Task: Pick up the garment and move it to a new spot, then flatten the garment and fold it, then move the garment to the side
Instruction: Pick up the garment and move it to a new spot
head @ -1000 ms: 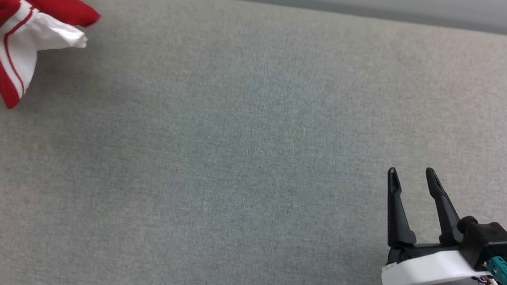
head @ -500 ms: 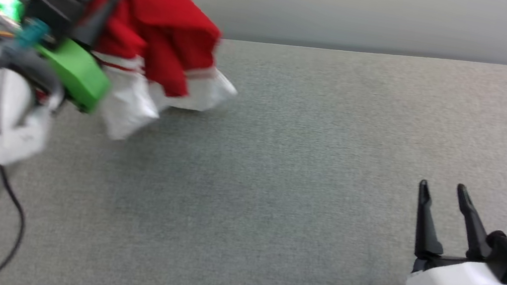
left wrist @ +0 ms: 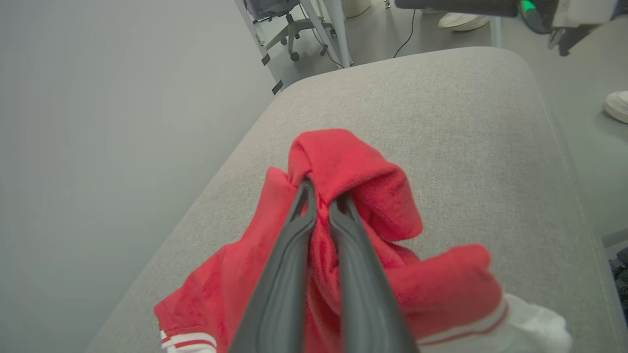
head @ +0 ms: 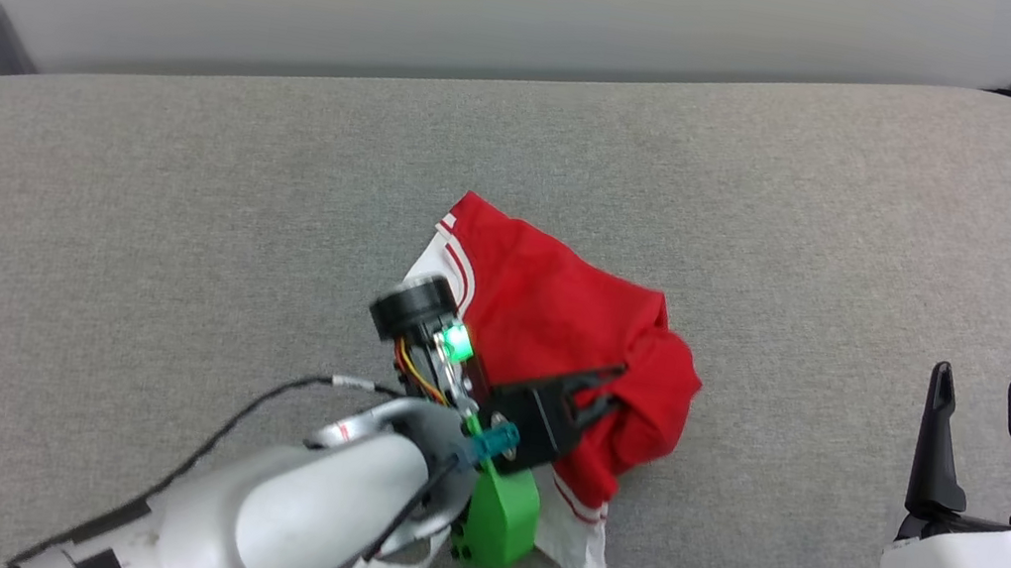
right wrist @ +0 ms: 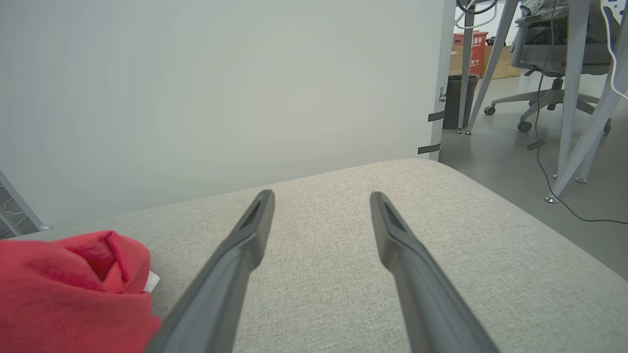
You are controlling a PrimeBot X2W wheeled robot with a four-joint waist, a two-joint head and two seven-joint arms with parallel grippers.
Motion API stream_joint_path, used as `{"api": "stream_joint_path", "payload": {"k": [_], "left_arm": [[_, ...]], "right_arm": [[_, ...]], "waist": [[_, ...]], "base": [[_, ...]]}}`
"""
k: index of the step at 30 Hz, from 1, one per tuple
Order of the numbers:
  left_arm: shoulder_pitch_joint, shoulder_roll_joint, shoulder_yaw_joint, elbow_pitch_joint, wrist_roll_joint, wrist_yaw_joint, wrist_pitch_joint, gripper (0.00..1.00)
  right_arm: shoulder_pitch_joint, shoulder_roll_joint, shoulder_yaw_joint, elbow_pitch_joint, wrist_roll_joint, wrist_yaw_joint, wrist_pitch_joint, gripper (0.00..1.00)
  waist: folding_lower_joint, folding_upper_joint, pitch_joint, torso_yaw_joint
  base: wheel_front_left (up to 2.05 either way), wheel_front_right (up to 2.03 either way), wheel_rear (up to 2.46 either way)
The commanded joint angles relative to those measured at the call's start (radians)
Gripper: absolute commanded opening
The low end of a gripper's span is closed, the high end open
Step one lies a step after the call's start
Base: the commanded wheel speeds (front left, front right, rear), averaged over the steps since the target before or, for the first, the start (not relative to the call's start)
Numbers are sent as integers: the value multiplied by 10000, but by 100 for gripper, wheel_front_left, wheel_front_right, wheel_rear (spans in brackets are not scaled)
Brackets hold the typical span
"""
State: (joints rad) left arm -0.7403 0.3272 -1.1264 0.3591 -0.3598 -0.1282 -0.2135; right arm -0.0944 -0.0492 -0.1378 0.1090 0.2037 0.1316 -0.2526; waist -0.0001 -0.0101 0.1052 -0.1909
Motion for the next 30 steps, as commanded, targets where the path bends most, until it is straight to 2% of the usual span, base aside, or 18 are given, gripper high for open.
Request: {"api": "stream_joint_path", "payload": {"k": [1, 6, 8, 9, 13, 17, 26, 30], "left_arm": [[299, -222, -221, 306, -174, -22, -115, 0], [807, -1112, -613, 1386, -528, -23, -299, 0], [906, -1383, -693, 1811, -557, -23, -350, 76], [951, -1519, -681, 2013, -607, -23, -377, 100], [1033, -1845, -541, 2468, -705, -19, -450, 100], [1043, -1901, -88, 2352, -734, 73, -476, 100], [1494, -1454, 752, 1073, -487, 156, -480, 100], [1769, -1078, 1602, 461, -687, 498, -481, 100]], "right_arm": [[4, -10, 33, -30, -69, -9, -92, 100], [70, -10, 144, -13, -98, -9, -92, 100], [74, -10, 230, 4, -126, -9, -92, 100], [70, -10, 257, 5, -142, -9, -92, 100], [102, -10, 320, 1, -172, -9, -92, 100], [155, -10, 317, 58, -223, -9, -92, 100], [401, -10, 304, 186, -199, -9, -92, 100], [543, -10, 373, 183, -136, -9, -92, 100]], "waist": [[1, 101, 141, -123], [1, 101, 273, -57], [1, 101, 296, 20], [1, 101, 302, 79], [1, 101, 238, 354], [1, 101, 59, 687], [1, 101, -610, 1414], [1, 101, -947, 1677]], "base": [[0, 0, 0], [0, 0, 0], [0, 0, 0], [0, 0, 0], [0, 0, 0], [0, 0, 0], [0, 0, 0], [0, 0, 0]]}}
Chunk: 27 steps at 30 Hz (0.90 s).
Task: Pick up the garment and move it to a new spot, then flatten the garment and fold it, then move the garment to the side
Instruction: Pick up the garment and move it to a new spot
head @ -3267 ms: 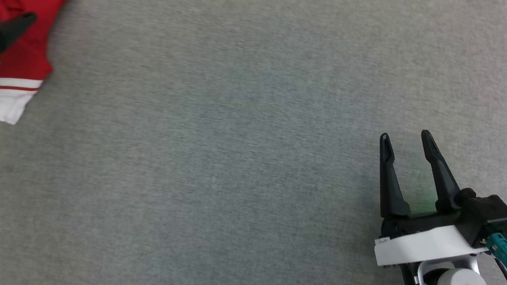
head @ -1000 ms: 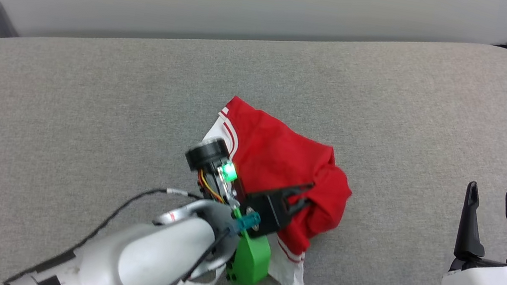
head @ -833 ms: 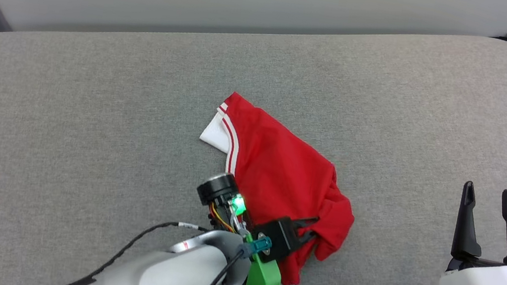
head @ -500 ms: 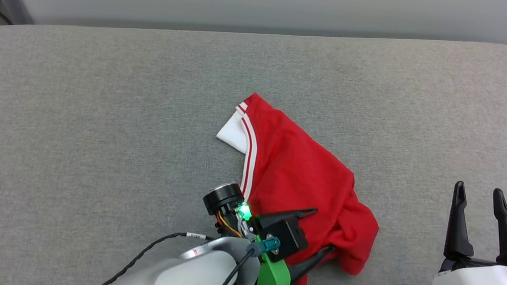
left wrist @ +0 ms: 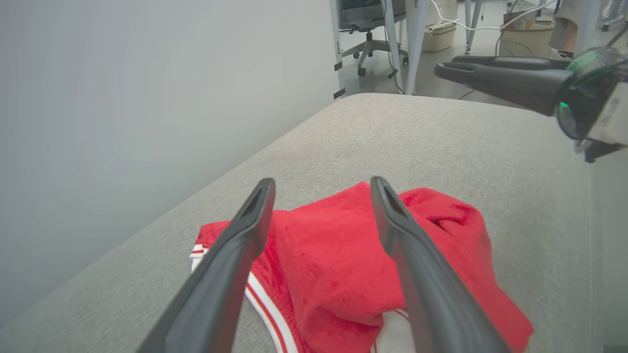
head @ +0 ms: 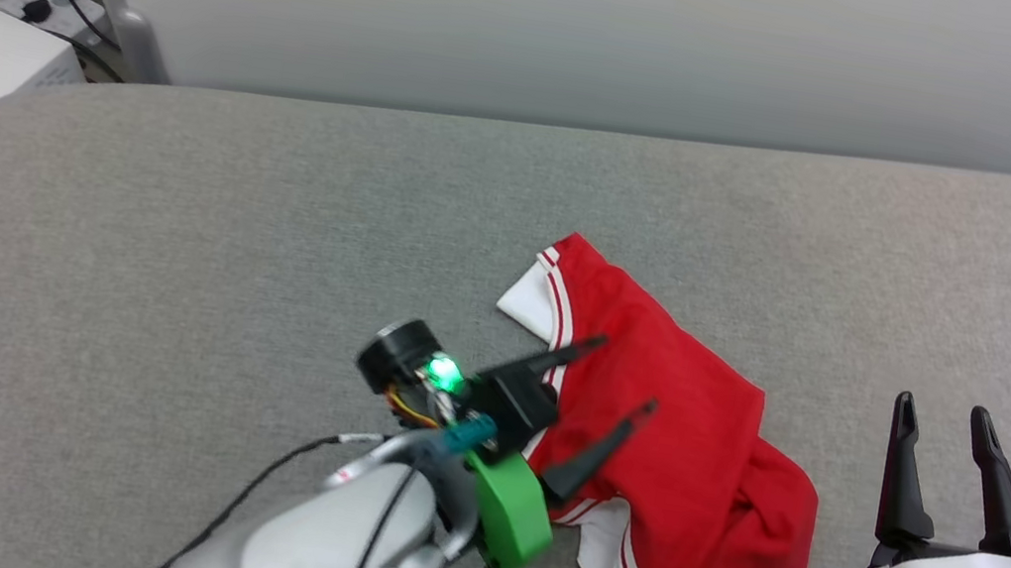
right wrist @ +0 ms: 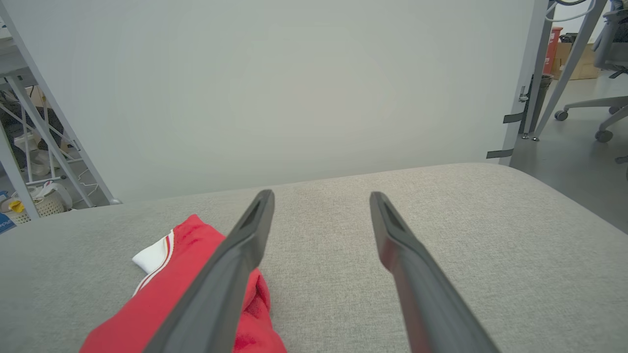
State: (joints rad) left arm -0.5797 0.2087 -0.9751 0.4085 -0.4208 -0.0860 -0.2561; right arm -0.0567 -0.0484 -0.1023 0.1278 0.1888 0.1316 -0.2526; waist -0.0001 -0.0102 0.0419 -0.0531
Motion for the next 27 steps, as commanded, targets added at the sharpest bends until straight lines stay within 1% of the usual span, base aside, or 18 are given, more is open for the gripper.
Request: {"api": "stream_joint_path", "payload": {"k": [1, 5, 10, 14, 17, 20, 25, 26, 27], "left_arm": [[258, 199, 351, -161, -184, 183, -55, 100], [826, 700, 1681, -636, -717, 744, -56, 100], [2192, 1242, 3638, -1397, -1270, 1396, -56, 100], [3653, 1348, 5107, -2031, -1455, 1638, -56, 100], [4595, 1215, 5794, -2459, -1221, 1542, -56, 100], [5314, 852, 6204, -2781, -828, 1341, -56, 100], [5707, 158, 6428, -2875, -186, 930, -56, 100], [5633, -100, 6613, -2883, 12, 807, -56, 100], [5560, -219, 6679, -2880, 122, 707, -56, 100]], "right_arm": [[207, -18, 14, -16, 24, -9, -92, 100], [384, -18, -11, -69, 22, -9, -92, 100], [574, -18, 39, -152, -37, -9, -92, 100], [671, -18, 93, -201, -129, -9, -92, 100], [742, -18, 105, -230, -179, -9, -92, 100], [754, -18, 142, -246, -288, -9, -92, 100], [714, -18, 95, -268, -478, -9, -92, 100], [667, -18, 155, -239, -742, -9, -92, 100], [606, -18, 204, -196, -887, -9, -92, 100]], "waist": [[1, 102, -377, 359], [1, 102, -570, 601], [1, 102, -644, 867], [1, 102, -646, 1016], [1, 102, -630, 1162], [1, 102, -583, 1287], [1, 102, -483, 1534], [1, 102, -407, 1688], [1, 102, -342, 1795]], "base": [[0, 0, 0], [0, 0, 0], [0, 0, 0], [0, 0, 0], [0, 0, 0], [0, 0, 0], [0, 0, 0], [0, 0, 0], [0, 0, 0]]}}
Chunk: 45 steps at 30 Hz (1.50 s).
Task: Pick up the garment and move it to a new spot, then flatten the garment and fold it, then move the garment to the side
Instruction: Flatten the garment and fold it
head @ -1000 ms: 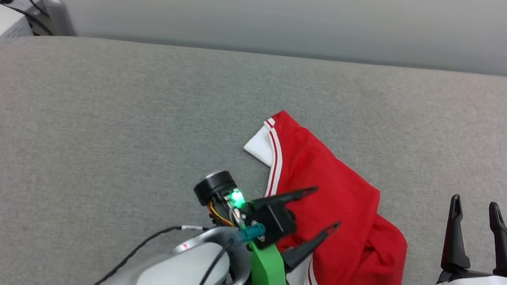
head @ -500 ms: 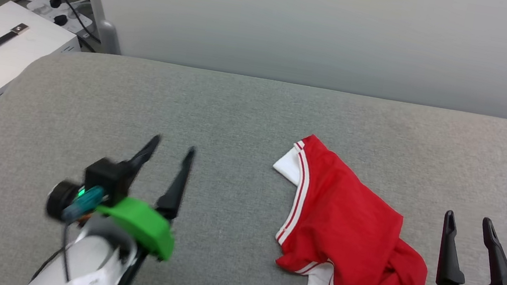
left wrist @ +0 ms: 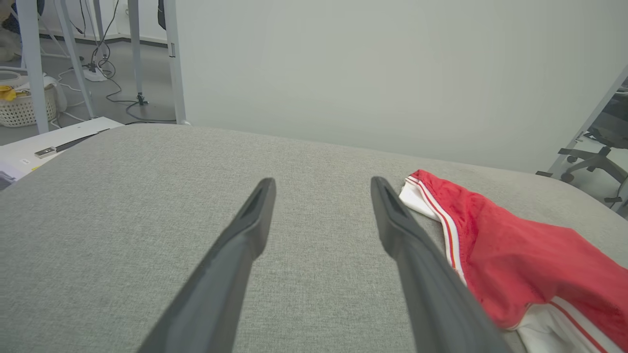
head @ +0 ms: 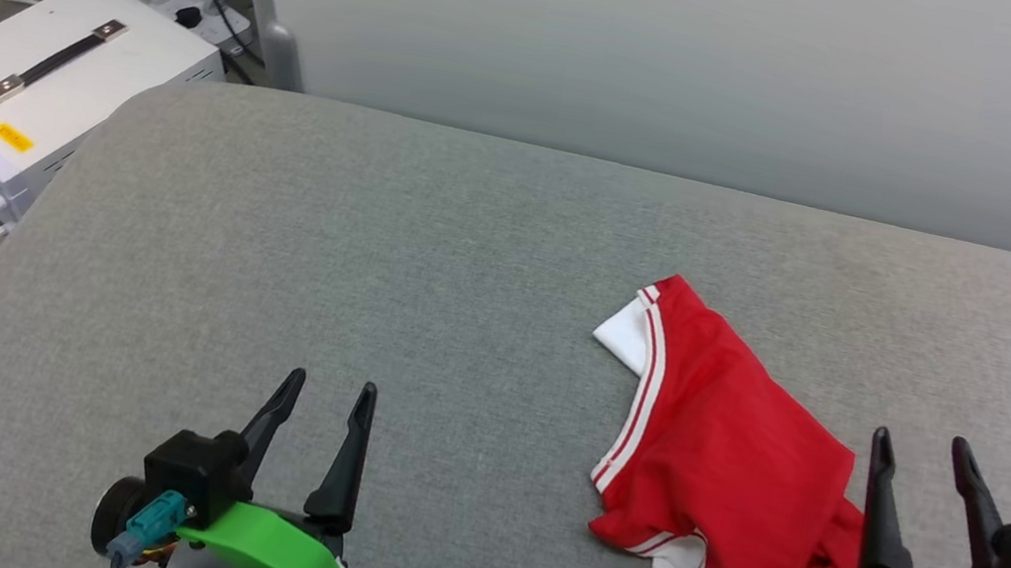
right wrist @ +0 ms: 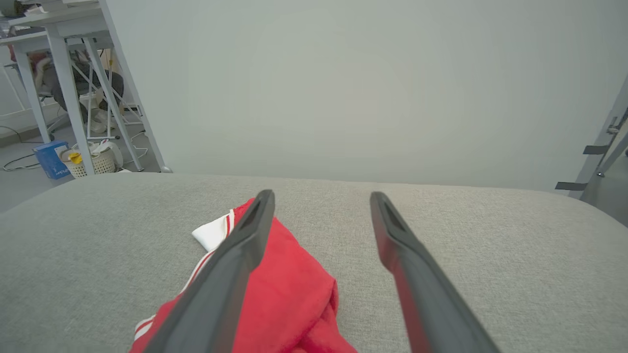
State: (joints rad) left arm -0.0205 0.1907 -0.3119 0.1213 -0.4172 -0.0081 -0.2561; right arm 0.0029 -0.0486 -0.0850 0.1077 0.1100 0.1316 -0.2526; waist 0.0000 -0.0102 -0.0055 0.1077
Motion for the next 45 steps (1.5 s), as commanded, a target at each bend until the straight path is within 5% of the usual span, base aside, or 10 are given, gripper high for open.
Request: {"api": "stream_joint_path", "payload": {"k": [1, 7, 15, 23, 36, 38, 39, 45], "left_arm": [[-91, -111, 94, 3, 177, -153, -56, 100], [-448, -512, 480, 109, 683, -562, -57, 100], [-726, -1050, 810, 356, 1021, -950, -57, 100], [-1077, -1311, 761, 540, 1166, -1139, -57, 100], [-1176, -1401, 740, 613, 994, -1204, -57, 100], [-1191, -1402, 734, 611, 971, -1206, -57, 100], [-1206, -1402, 726, 613, 970, -1206, -57, 100], [-1279, -1403, 761, 671, 1069, -1210, -57, 100]], "right_arm": [[-69, -16, 111, 77, -230, -9, -58, 100], [-1276, -1072, 1101, 432, -406, -9, 2245, 100], [-3499, -2963, 2540, 1110, 1417, -9, 7096, 100], [-4975, -4144, 3282, 2142, 2753, -9, 10437, 100], [-5367, -4890, 4388, 3281, 3707, -9, 11448, 100], [-5307, -4935, 4596, 3337, 3819, -9, 11428, 44], [-5305, -4945, 4675, 3342, 3867, -9, 11339, 0], [-5606, -4996, 4864, 3358, 3941, -9, 10198, 0]], "waist": [[0, 102, 187, 254], [0, 102, 736, 789], [0, 102, 1487, 1742], [0, 102, 2106, 2725], [0, 102, 2654, 3617], [0, 102, 2656, 3582], [0, 102, 2649, 3536], [0, 102, 2510, 3135]], "base": [[0, 0, 0], [0, 0, 0], [0, 0, 0], [0, 0, 0], [0, 0, 0], [0, 0, 0], [0, 0, 0], [0, 0, 0]]}}
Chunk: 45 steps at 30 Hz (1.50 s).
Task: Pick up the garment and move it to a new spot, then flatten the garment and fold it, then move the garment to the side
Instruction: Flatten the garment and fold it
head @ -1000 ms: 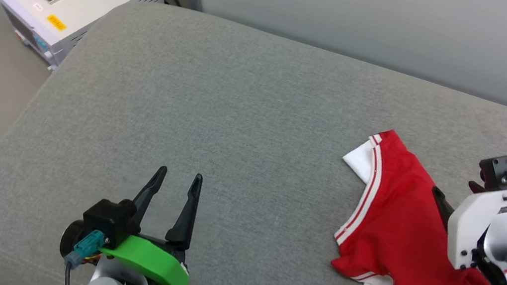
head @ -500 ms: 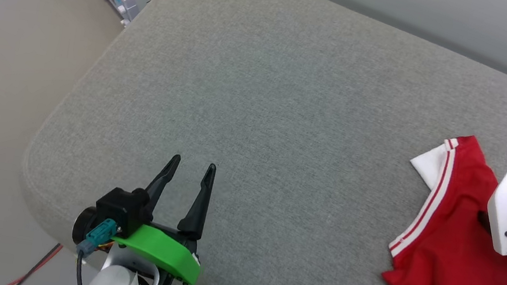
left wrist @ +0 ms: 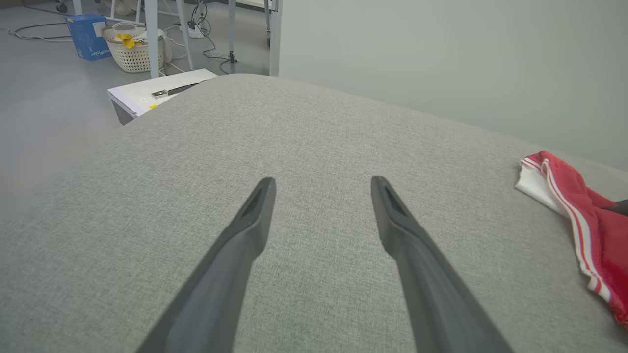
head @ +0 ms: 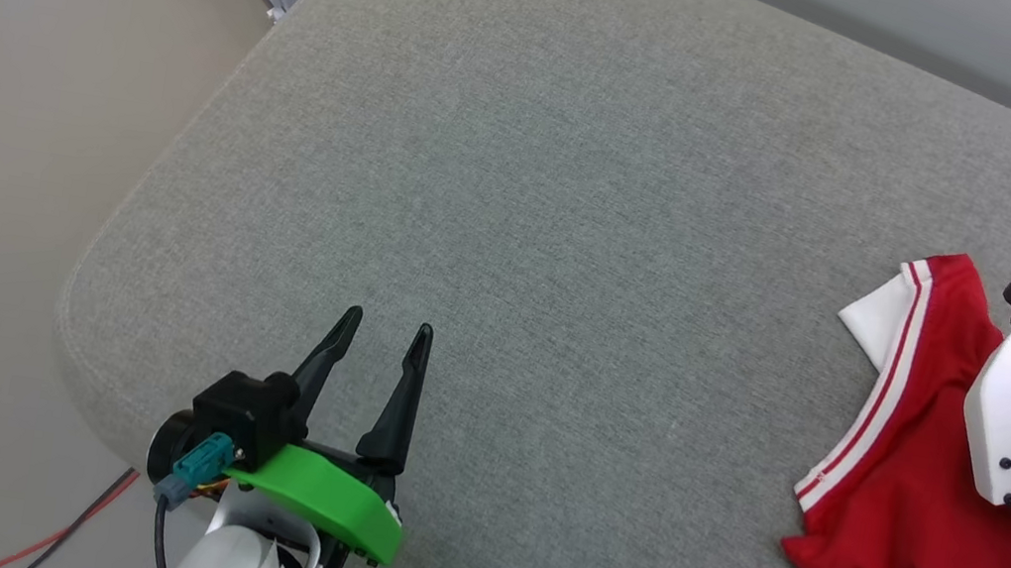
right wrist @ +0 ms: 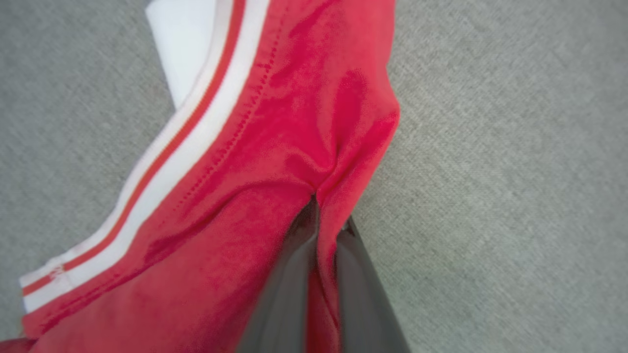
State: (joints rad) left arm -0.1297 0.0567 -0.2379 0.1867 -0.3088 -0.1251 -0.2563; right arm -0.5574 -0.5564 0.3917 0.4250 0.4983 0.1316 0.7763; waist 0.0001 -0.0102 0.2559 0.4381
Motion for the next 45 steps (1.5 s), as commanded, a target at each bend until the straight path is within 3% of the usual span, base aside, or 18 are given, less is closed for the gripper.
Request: {"api": "stream_joint_path", "payload": {"k": [1, 8, 19, 30, 39, 41, 45], "left_arm": [[-187, -63, 33, 27, 12, -41, -55, 100], [-135, -63, 160, 84, 236, -47, -55, 100], [94, -64, 262, 159, 528, -53, -55, 100], [473, 13, 388, 150, 610, -54, -55, 100], [628, 27, 348, 149, 632, -55, -55, 100], [604, 34, 303, 152, 631, -55, -55, 100], [468, 56, 195, 183, 629, -55, -55, 100]], "right_arm": [[-80, 59, 97, 203, 50, -9, -314, 0], [-573, -3, -532, 852, -213, -9, -2206, 0], [-604, 149, -2848, 2334, -1544, -9, -4463, 0], [913, 400, -4894, 2842, -2673, -9, -4621, 0], [2789, 1446, -5905, 2286, -3136, -9, -4445, 0], [2955, 1706, -6150, 2224, -3251, -9, -4462, 100], [3017, 2103, -6267, 1892, -3455, -9, -4800, 100]], "waist": [[-1, 102, -140, -239], [-1, 102, -531, -875], [-1, 102, -1159, -1956], [-1, 102, -1762, -2698], [-1, 102, -1957, -3370], [-1, 102, -1948, -3523], [-1, 102, -1920, -3797]], "base": [[0, 0, 0], [0, 0, 0], [0, 0, 0], [0, 0, 0], [0, 0, 0], [0, 0, 0], [0, 0, 0]]}}
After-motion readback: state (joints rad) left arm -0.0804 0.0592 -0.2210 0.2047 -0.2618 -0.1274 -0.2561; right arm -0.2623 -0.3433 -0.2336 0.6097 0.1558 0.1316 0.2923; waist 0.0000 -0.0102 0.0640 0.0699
